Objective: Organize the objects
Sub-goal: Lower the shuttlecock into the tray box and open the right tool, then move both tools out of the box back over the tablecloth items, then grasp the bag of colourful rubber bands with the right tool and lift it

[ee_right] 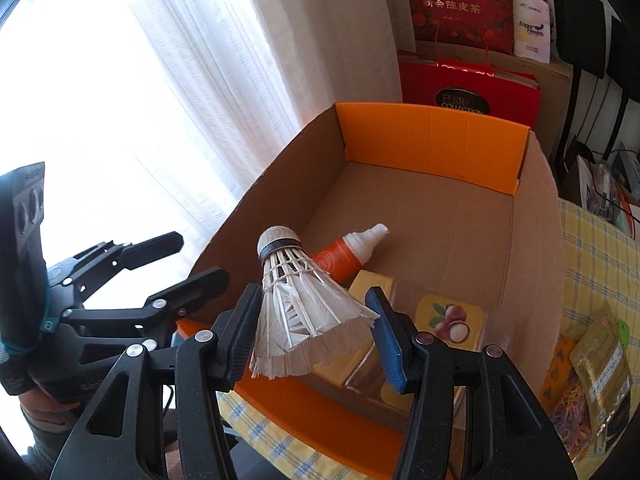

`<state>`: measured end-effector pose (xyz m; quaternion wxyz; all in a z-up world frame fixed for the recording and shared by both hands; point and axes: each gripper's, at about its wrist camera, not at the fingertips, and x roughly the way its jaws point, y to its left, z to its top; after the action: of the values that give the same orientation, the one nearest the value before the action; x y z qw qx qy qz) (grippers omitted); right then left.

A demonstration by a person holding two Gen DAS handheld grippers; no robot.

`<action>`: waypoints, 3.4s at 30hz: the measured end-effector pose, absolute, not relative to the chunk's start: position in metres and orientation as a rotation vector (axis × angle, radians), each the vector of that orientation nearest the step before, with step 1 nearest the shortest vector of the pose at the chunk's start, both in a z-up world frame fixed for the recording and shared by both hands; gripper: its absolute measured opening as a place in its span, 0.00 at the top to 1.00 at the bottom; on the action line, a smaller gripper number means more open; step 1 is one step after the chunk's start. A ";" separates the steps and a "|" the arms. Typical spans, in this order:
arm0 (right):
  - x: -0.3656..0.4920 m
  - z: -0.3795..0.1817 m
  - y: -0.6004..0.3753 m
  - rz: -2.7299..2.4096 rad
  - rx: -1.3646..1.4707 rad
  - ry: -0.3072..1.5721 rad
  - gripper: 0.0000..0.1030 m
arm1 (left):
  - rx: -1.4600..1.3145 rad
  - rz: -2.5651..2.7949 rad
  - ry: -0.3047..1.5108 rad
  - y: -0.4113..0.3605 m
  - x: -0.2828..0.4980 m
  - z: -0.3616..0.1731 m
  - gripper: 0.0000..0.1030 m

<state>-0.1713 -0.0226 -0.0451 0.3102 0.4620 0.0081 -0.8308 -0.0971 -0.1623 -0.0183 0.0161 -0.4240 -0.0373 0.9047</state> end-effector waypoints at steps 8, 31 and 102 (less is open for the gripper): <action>-0.172 -0.058 -0.041 -2.159 1.226 -0.027 0.41 | -1.296 2.872 -0.196 -0.185 -0.095 -0.010 0.23; -0.144 -0.012 0.035 -2.341 1.130 0.010 0.24 | -1.284 2.800 -0.170 -0.147 -0.100 -0.009 0.12; -0.130 -0.066 0.293 -2.638 1.399 -0.373 0.45 | -1.322 2.264 0.028 0.148 -0.180 -0.026 0.57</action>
<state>-0.1301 0.2927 -0.0662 0.0662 0.4640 -0.1236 -0.8747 -0.1798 0.1476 -0.0258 0.2568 -0.4872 0.0103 0.8346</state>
